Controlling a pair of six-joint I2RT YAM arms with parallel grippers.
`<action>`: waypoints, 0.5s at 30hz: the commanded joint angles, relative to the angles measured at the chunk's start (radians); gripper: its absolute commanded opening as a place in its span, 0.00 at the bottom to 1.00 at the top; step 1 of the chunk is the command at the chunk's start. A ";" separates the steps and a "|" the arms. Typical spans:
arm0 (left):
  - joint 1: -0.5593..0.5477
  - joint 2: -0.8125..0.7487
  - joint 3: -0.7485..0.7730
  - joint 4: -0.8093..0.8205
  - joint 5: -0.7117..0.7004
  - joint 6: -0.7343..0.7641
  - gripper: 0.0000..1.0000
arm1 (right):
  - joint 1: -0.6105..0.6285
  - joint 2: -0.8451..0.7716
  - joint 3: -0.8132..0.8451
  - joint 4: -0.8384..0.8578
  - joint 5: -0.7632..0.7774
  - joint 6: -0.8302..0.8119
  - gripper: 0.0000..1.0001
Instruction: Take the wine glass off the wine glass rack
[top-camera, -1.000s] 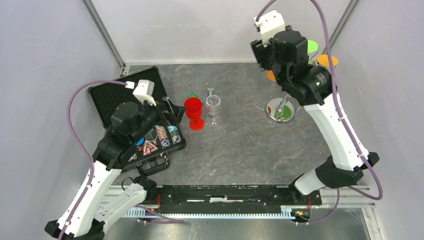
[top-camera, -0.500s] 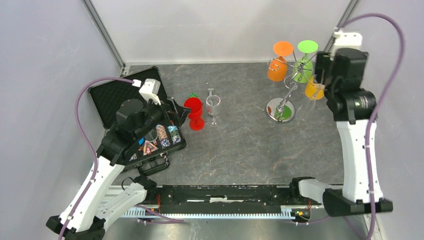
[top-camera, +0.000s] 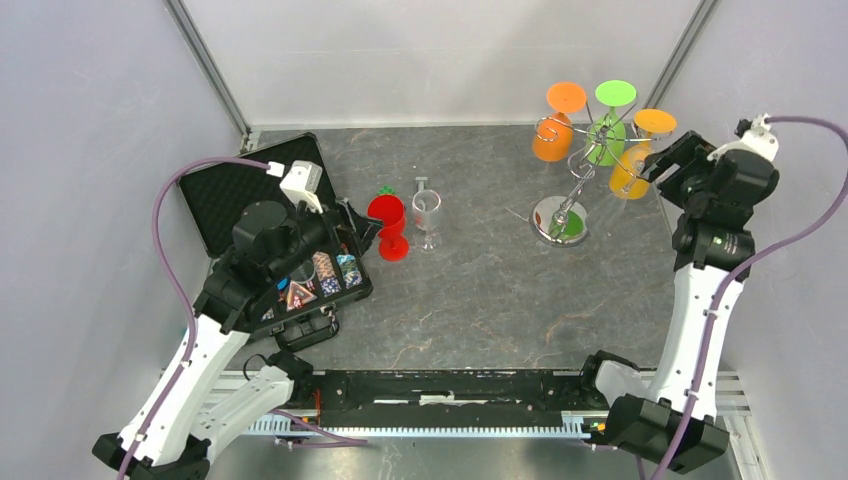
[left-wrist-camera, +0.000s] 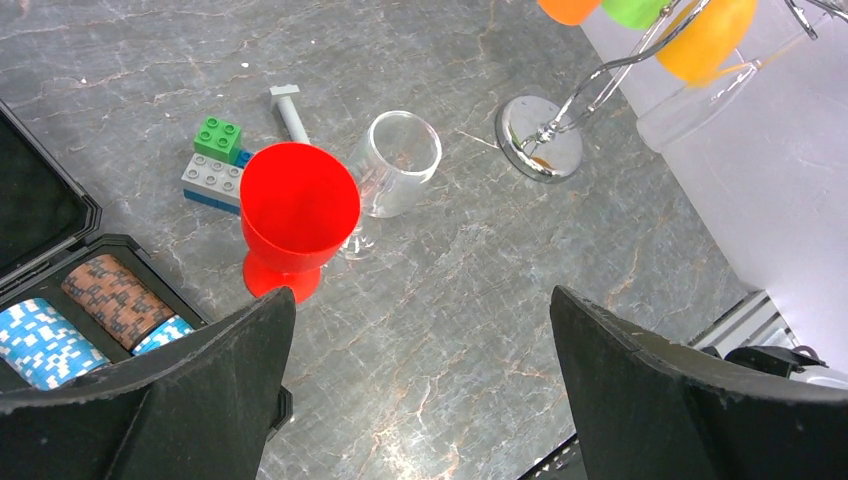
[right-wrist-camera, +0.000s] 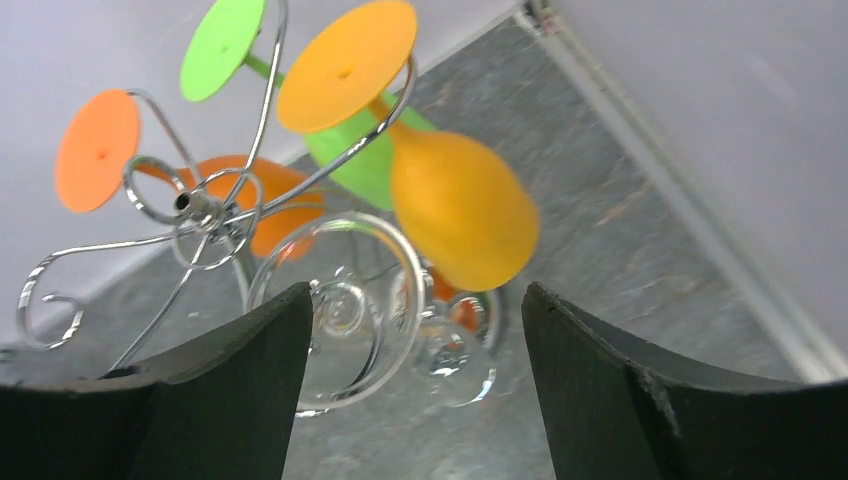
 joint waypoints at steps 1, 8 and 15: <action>-0.001 -0.010 -0.013 0.042 -0.022 -0.022 1.00 | -0.020 -0.086 -0.118 0.202 -0.163 0.225 0.80; -0.001 -0.037 -0.033 0.064 -0.060 -0.026 1.00 | -0.036 -0.162 -0.266 0.344 -0.161 0.351 0.71; -0.001 -0.041 -0.044 0.068 -0.070 -0.028 1.00 | -0.042 -0.181 -0.302 0.354 -0.117 0.361 0.53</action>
